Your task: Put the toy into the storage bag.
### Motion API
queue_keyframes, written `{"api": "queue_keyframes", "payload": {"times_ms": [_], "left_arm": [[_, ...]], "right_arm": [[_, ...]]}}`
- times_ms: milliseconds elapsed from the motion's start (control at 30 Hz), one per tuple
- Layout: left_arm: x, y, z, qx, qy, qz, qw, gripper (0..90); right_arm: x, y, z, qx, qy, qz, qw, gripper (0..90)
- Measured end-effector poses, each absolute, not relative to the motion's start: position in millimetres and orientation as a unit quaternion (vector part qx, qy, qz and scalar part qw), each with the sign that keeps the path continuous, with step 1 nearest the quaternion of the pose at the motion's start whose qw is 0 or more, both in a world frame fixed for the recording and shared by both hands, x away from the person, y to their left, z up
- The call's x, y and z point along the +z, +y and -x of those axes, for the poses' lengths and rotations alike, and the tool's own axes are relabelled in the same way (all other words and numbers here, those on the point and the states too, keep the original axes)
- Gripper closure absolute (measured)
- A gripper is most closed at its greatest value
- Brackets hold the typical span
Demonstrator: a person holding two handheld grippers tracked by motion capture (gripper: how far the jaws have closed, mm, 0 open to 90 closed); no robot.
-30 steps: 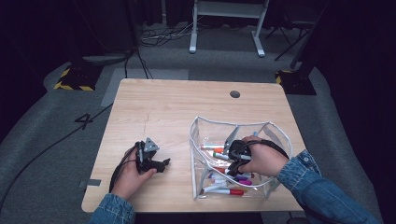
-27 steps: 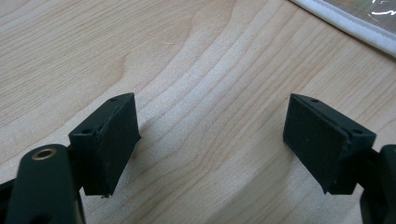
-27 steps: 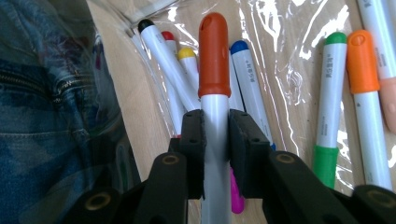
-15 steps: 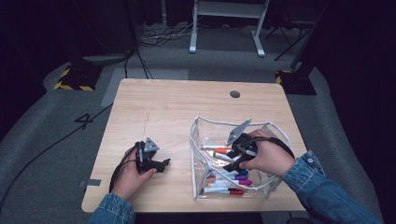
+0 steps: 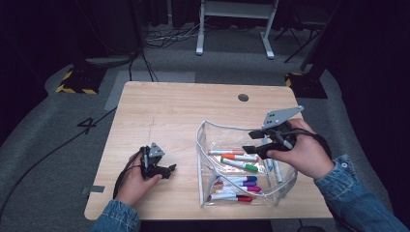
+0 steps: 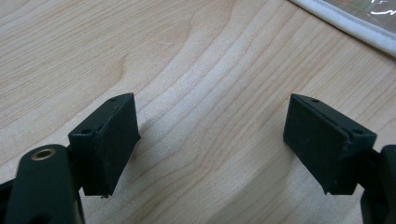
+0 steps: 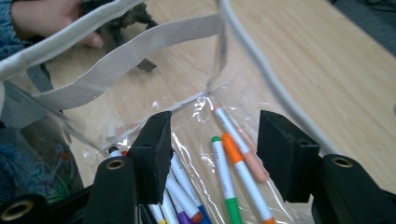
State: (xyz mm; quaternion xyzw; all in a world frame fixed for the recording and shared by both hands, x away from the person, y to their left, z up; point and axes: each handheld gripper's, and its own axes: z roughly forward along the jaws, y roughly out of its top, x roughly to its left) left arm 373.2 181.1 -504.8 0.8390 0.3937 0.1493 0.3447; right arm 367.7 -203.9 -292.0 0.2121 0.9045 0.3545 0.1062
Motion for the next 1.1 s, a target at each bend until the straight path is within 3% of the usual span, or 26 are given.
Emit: {"api": "queue_keyframes", "payload": {"times_ms": [367, 633, 900, 1100], "left_arm": [[-504.9, 180.7, -373.2, 0.150, 0.394, -0.839, 0.345, 18.3], [-505.0, 180.7, -373.2, 0.150, 0.394, -0.839, 0.345, 18.3], [-505.0, 180.6, -373.1, 0.150, 0.395, -0.838, 0.345, 18.3], [-505.0, 180.7, -373.2, 0.150, 0.394, -0.839, 0.345, 18.3]], "right_arm": [[-267.4, -270.4, -362.9, 0.363, 0.873, -0.290, 0.147, 44.6], [-269.2, -317.4, -367.0, 0.348, 0.852, -0.351, 0.174, 45.5], [-300.1, -360.0, -365.2, 0.312, 0.839, -0.412, 0.172, 47.4], [-349.2, -372.1, -363.2, 0.300, 0.834, -0.441, 0.137, 44.9]]}}
